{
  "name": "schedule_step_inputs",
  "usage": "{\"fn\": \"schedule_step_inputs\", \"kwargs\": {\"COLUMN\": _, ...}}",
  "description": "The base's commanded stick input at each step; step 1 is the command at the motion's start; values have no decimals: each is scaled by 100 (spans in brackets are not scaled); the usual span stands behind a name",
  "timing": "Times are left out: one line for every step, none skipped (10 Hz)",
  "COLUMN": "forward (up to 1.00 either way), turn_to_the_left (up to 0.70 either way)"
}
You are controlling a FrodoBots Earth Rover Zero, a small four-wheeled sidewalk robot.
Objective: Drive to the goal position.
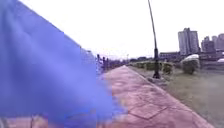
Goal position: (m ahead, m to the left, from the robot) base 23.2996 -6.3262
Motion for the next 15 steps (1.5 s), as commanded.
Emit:
{"fn": "schedule_step_inputs", "kwargs": {"forward": 100, "turn_to_the_left": -32}}
{"fn": "schedule_step_inputs", "kwargs": {"forward": 100, "turn_to_the_left": -7}}
{"fn": "schedule_step_inputs", "kwargs": {"forward": 100, "turn_to_the_left": 0}}
{"fn": "schedule_step_inputs", "kwargs": {"forward": 100, "turn_to_the_left": 0}}
{"fn": "schedule_step_inputs", "kwargs": {"forward": 100, "turn_to_the_left": 0}}
{"fn": "schedule_step_inputs", "kwargs": {"forward": 100, "turn_to_the_left": 0}}
{"fn": "schedule_step_inputs", "kwargs": {"forward": 100, "turn_to_the_left": 0}}
{"fn": "schedule_step_inputs", "kwargs": {"forward": 100, "turn_to_the_left": 0}}
{"fn": "schedule_step_inputs", "kwargs": {"forward": 100, "turn_to_the_left": 0}}
{"fn": "schedule_step_inputs", "kwargs": {"forward": 49, "turn_to_the_left": 0}}
{"fn": "schedule_step_inputs", "kwargs": {"forward": 0, "turn_to_the_left": 0}}
{"fn": "schedule_step_inputs", "kwargs": {"forward": 0, "turn_to_the_left": 0}}
{"fn": "schedule_step_inputs", "kwargs": {"forward": 0, "turn_to_the_left": 0}}
{"fn": "schedule_step_inputs", "kwargs": {"forward": 0, "turn_to_the_left": 0}}
{"fn": "schedule_step_inputs", "kwargs": {"forward": 0, "turn_to_the_left": 0}}
